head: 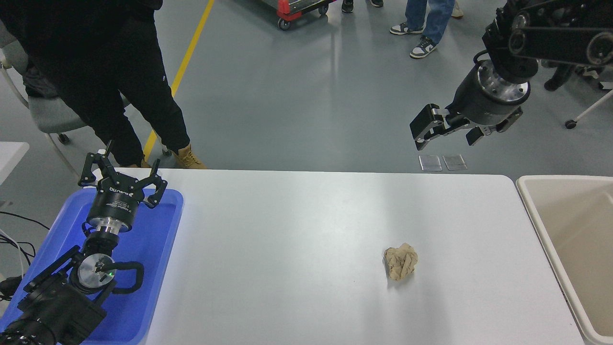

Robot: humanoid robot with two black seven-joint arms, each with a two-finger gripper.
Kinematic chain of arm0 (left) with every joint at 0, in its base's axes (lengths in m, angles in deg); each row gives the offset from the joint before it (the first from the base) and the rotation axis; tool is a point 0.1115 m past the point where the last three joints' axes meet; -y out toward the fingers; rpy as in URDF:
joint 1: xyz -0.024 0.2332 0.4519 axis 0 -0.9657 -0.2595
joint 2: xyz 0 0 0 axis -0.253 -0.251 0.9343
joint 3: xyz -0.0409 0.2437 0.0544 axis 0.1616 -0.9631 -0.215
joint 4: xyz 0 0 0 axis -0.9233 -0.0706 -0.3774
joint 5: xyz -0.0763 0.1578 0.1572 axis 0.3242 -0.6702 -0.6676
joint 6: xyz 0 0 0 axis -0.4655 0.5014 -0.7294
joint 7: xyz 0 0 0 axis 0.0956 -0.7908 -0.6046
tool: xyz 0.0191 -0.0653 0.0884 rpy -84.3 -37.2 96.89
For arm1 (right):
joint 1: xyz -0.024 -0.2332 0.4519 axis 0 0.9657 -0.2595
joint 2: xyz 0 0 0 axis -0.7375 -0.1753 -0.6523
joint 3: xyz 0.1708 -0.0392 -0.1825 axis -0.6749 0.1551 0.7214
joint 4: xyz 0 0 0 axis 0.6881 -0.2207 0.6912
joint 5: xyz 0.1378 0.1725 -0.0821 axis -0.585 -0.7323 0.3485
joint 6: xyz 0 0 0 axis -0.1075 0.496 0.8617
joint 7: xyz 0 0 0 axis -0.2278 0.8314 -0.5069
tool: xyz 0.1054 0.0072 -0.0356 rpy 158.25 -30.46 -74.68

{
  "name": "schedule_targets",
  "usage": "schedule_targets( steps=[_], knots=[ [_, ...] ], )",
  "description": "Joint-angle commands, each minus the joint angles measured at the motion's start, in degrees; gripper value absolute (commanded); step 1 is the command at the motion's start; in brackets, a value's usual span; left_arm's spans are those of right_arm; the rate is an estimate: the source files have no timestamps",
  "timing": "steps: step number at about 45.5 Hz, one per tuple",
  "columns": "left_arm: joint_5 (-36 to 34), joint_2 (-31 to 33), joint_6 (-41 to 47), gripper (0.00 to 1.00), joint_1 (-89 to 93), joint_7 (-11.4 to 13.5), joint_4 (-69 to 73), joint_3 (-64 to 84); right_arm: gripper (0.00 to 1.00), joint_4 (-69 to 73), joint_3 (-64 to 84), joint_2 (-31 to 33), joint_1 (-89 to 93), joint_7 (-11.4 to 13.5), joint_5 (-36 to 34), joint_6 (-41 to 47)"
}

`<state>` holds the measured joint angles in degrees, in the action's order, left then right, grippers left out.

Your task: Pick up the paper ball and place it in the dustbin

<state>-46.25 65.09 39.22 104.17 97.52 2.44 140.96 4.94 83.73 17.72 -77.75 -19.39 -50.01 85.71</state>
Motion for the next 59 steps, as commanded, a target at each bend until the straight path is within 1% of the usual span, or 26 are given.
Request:
schedule_targets(
  steps=[1,21,28,43,51,59],
  knots=[
    [0.0,-0.1,0.0,1.00,0.0,0.0,0.0,0.0,1.00,-0.4,0.0,0.0,1.1,0.0,0.0,0.0],
    [0.0,-0.1,0.0,1.00,0.0,0.0,-0.1,0.0,1.00,-1.1,-1.5,0.2,2.5,-0.2,-1.1,0.0],
    [0.0,0.0,0.0,1.00,0.0,0.0,-0.1,0.0,1.00,-1.0,0.1,-0.2,3.2,-0.2,-1.0,0.0],
    [0.0,0.0,0.0,1.00,0.0,0.0,-0.1,0.0,1.00,-1.8,-3.4,-1.3,17.1,-0.1,-0.6,0.0],
    [0.0,0.0,0.0,1.00,0.0,0.0,-0.1,0.0,1.00,-6.8,-5.2,-3.8,27.3,-0.1,-0.6,-9.7],
    [0.0,-0.1,0.0,1.00,0.0,0.0,-0.1,0.0,1.00,-11.2,-5.2,-5.7,34.4,0.0,-0.8,-15.8]
  ],
)
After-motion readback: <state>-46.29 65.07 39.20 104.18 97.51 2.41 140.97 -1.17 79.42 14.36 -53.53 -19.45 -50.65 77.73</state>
